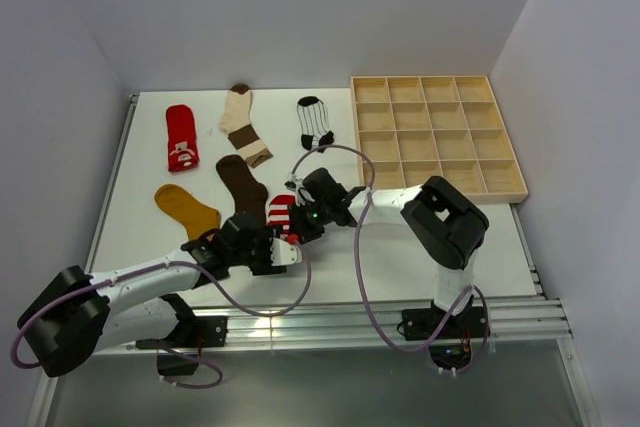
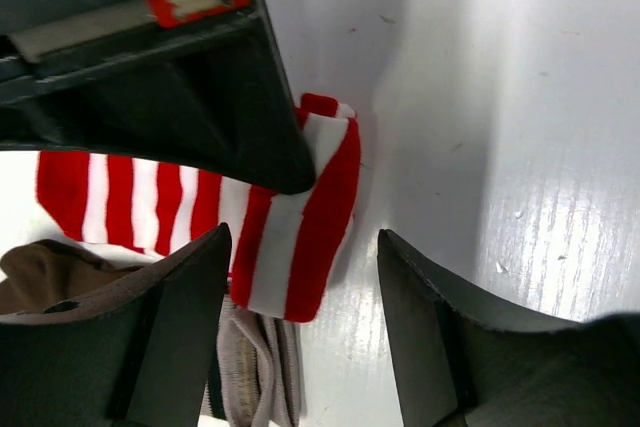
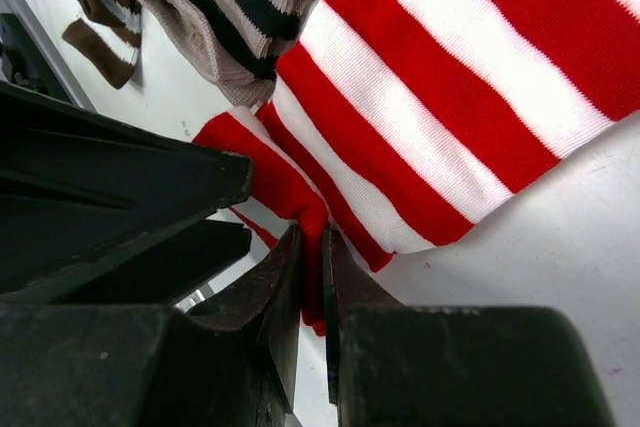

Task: Roll the socks
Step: Roll the sock at the center of the board.

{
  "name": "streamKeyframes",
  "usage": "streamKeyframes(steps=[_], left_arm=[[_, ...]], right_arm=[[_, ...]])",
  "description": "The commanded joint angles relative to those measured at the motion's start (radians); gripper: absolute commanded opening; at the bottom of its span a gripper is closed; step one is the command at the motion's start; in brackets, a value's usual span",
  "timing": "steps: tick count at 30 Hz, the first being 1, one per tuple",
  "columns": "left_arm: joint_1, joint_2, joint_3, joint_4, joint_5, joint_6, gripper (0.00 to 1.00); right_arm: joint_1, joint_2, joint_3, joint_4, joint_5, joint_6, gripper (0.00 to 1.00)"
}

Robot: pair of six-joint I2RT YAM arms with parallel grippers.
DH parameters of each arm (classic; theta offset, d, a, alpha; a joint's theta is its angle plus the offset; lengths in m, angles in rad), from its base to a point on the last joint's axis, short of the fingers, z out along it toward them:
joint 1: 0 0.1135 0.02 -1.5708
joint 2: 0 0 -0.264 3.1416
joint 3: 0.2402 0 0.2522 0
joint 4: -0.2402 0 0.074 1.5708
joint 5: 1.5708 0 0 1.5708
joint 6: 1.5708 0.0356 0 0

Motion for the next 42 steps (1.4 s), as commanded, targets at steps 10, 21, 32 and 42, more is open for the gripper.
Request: streamKeyframes(steps=[10,21,32,42], left_arm=[[-0.024,0.047,-0.006,0.069,-0.037,0.006,0.67],[-0.028,0.109,-0.002,0.103,-0.023,-0.01,0.66],[-0.028,0.159,0.052,0.009,-0.012,-0.062,0.36],[-0.027,0.189,0.095,-0.092,0.048,-0.113,0.13]], right_arm=[[0.003,0.069,0.043,-0.194,0.055,-0.097,0.0],[0.003,0.1,0.071,-0.229,0.038,-0.12,0.0],[0.004,0.069,0.065,-0.24,0.052,-0.109,0.02],[0.004,-0.006,0.033,-0.214,0.11,-0.071,0.31]])
